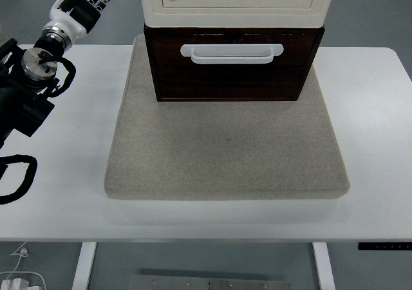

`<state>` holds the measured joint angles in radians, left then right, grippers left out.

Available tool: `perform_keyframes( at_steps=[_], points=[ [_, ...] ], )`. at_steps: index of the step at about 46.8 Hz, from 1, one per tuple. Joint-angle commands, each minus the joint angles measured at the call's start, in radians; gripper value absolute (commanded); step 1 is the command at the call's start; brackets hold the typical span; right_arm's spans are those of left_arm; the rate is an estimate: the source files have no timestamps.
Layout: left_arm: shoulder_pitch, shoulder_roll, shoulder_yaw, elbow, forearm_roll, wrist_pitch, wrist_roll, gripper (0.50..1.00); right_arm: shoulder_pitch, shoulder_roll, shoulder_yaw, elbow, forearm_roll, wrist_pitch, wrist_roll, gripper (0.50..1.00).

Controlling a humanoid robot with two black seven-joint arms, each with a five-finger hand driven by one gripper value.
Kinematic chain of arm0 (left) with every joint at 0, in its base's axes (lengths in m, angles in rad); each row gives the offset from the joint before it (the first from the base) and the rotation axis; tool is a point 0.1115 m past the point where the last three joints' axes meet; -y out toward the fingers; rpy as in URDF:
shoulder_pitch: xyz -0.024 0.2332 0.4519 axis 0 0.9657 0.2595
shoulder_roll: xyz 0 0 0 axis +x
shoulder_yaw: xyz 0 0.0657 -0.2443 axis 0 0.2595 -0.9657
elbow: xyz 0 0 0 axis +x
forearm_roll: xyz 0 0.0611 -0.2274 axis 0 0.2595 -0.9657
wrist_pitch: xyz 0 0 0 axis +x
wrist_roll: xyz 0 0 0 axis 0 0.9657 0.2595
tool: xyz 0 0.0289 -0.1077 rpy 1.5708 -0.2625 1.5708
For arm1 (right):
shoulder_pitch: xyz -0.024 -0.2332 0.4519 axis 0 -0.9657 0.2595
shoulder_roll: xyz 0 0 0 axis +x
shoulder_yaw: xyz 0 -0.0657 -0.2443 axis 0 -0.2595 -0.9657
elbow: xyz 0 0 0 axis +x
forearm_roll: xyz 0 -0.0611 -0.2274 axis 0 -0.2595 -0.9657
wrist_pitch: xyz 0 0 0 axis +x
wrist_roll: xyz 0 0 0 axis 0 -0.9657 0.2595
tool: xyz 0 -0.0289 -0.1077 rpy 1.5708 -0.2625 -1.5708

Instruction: Open the drawer under the combination cabinet

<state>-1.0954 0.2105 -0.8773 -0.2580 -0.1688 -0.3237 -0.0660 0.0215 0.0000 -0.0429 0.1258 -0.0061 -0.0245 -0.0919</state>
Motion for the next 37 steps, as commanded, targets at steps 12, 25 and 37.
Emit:
perform_keyframes(
  at_steps=[12,25,37],
  points=[
    [-0.001,0.001,-0.003,0.0,-0.001,0.0,0.0,1.0,0.0,0.0,0.0,0.0,0.0,0.0,0.0,0.928],
    [-0.004,0.015,0.0,0.006,0.0,0.002,0.002,1.0,0.0,0.0,0.0,0.0,0.0,0.0,0.0,0.928],
    [-0.001,0.039,0.009,0.0,0.014,-0.002,0.002,1.0,0.0,0.0,0.0,0.0,0.0,0.0,0.0,0.928]
  ],
)
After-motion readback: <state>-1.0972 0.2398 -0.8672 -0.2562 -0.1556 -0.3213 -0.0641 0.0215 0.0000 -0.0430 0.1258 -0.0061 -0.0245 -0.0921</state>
